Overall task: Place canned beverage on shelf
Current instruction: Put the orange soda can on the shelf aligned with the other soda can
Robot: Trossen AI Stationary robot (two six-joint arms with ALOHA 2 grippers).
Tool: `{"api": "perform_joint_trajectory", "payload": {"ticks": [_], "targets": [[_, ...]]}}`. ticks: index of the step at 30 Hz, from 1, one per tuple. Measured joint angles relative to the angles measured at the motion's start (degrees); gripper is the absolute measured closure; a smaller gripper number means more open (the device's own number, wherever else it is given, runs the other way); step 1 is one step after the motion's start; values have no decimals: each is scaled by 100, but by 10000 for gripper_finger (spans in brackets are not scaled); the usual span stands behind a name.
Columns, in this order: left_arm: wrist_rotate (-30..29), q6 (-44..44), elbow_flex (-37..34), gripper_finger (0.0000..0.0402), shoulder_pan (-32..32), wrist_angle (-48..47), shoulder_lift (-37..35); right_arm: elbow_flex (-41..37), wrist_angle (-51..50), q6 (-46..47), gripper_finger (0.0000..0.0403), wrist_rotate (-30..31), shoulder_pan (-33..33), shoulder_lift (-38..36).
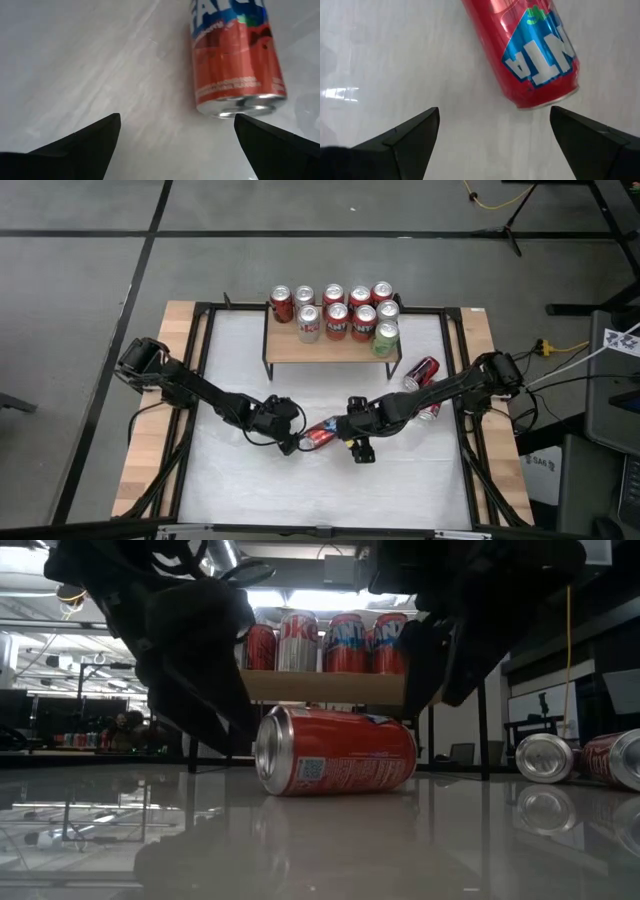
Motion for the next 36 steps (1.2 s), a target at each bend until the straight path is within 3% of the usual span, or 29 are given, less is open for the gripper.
{"api": "perform_joint_trajectory", "payload": {"ticks": [10, 36], "targets": [[0, 7, 2, 17, 65, -29, 0, 0, 3, -4, 33, -234, 0, 272], [170, -42, 2, 17, 50, -429, 0, -2, 737, -162, 33, -284, 0, 102]]}}
